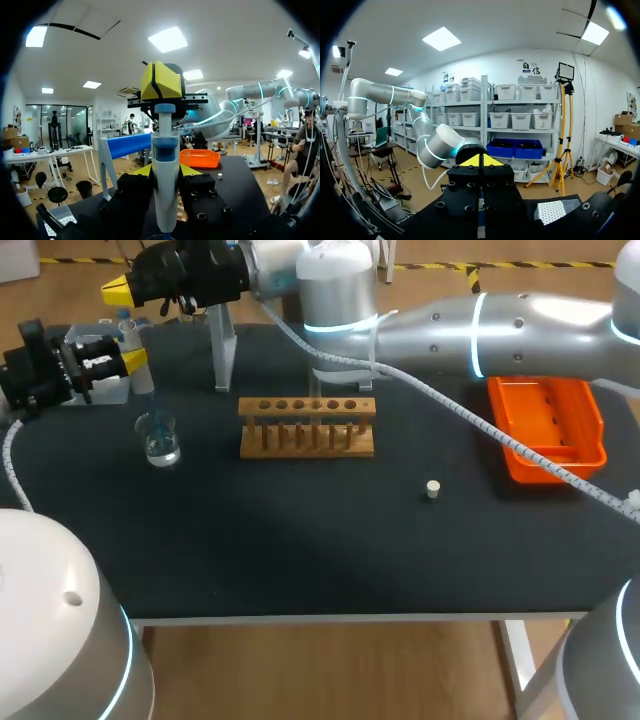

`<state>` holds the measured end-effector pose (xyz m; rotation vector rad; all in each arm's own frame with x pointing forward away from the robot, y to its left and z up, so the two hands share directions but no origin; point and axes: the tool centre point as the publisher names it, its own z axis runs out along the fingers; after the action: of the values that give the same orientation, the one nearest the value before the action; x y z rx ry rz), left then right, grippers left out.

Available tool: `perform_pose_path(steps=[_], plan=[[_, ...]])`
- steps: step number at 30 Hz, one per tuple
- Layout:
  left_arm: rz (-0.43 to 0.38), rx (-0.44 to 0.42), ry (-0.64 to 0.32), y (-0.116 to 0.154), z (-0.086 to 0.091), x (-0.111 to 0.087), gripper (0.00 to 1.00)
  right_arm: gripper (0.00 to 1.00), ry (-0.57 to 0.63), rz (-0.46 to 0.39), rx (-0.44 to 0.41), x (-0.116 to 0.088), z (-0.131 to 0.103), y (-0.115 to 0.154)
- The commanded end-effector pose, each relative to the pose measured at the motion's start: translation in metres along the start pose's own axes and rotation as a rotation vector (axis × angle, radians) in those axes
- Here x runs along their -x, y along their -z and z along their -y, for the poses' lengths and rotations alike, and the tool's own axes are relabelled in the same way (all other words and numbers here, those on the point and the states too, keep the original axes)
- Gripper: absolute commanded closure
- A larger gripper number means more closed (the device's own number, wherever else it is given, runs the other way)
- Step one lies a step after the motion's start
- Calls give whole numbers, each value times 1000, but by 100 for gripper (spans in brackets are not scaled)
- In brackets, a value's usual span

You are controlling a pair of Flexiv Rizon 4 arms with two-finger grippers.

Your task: Invert the test tube, pick up the pipette, mount the tip to pipette, aspirate from beaker and dispense into the tube, eject the tip, return the pipette, and cap with the stopper.

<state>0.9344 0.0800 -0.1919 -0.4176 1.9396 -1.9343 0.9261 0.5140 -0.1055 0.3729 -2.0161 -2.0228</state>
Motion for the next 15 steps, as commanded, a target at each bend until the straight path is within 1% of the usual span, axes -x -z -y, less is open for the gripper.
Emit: perform_pose_path(steps=[1,15], plan=[[-3,-3,-1,1,0,0,100,100,-13,-8,-2,6,7,-3],[-3,-3,-1,1,0,0,100,100,-43,-8,-19,4,19,-4]])
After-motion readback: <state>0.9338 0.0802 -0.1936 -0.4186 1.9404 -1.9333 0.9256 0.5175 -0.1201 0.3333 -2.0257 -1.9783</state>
